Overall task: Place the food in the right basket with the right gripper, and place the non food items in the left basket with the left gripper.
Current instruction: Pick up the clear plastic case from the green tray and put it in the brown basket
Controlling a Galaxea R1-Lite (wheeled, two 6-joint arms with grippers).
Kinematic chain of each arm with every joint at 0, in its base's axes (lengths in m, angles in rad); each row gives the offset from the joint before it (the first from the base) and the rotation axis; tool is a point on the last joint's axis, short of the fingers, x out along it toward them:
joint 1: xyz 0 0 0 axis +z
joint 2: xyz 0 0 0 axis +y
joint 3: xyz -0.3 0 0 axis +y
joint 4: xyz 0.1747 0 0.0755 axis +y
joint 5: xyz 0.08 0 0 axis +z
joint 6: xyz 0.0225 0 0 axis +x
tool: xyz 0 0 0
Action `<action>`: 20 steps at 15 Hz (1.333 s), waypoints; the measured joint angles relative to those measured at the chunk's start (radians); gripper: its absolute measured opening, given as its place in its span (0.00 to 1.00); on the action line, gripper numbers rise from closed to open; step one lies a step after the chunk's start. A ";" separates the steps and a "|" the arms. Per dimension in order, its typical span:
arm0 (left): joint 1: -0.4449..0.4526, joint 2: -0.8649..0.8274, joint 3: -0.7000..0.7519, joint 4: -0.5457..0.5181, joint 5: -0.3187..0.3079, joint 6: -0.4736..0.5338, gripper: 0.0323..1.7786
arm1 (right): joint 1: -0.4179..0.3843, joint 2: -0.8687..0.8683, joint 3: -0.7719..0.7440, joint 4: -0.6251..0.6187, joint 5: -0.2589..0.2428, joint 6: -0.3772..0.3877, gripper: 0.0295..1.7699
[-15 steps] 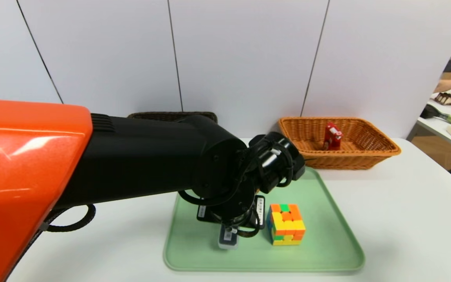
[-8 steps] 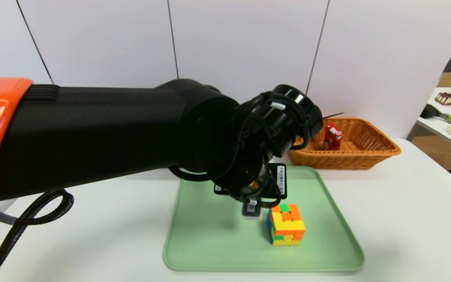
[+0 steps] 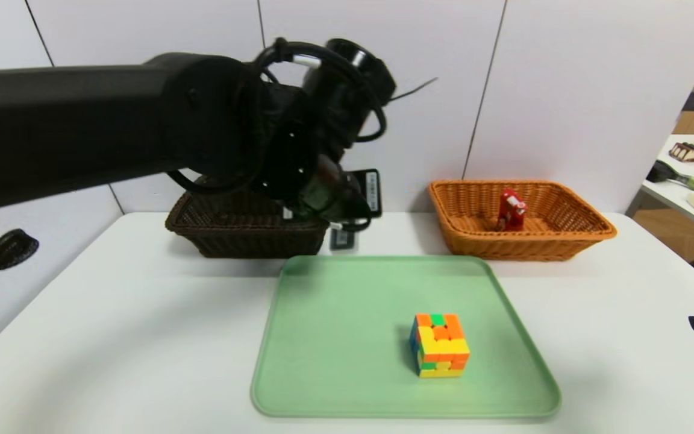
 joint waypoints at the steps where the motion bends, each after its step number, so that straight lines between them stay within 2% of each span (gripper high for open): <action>1: 0.048 -0.009 0.000 -0.009 0.001 0.018 0.34 | 0.000 0.004 -0.003 -0.003 0.000 0.000 0.96; 6: 0.260 -0.037 -0.001 -0.032 -0.004 0.086 0.34 | 0.000 0.019 -0.009 -0.060 -0.002 0.005 0.96; 20: 0.499 0.135 -0.001 -0.179 -0.008 0.207 0.34 | 0.000 -0.024 -0.005 -0.059 -0.002 0.004 0.96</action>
